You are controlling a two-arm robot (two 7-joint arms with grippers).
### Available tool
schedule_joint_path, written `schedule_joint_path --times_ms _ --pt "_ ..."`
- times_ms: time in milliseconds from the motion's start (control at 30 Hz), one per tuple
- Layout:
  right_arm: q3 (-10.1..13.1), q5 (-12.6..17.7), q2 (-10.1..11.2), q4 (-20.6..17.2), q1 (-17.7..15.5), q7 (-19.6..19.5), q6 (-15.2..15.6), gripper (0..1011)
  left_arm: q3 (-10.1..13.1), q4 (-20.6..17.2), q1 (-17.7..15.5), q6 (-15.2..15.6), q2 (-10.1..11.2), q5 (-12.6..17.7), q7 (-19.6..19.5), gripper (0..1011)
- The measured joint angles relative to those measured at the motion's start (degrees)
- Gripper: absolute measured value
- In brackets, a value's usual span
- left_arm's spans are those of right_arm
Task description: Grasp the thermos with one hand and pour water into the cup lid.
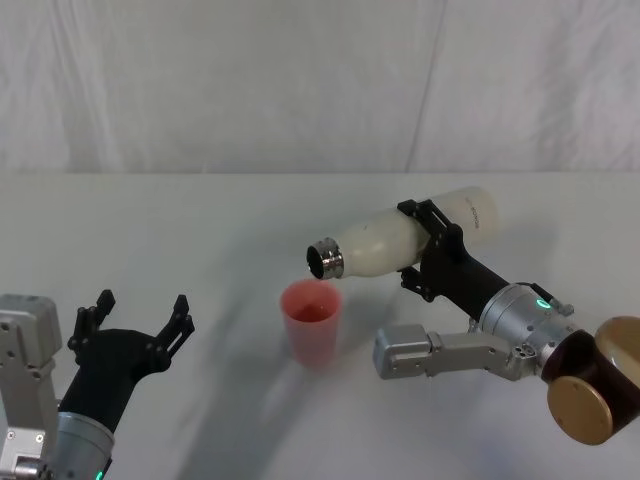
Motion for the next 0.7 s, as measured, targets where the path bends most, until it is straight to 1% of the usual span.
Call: schedule_joint_path --times_ms 700 --pt "-1.13 -1.99 0.48 1.98 1.40 -2.30 -0.75 956 0.00 0.00 0.00 0.00 0.00 0.00 0.00 1001"
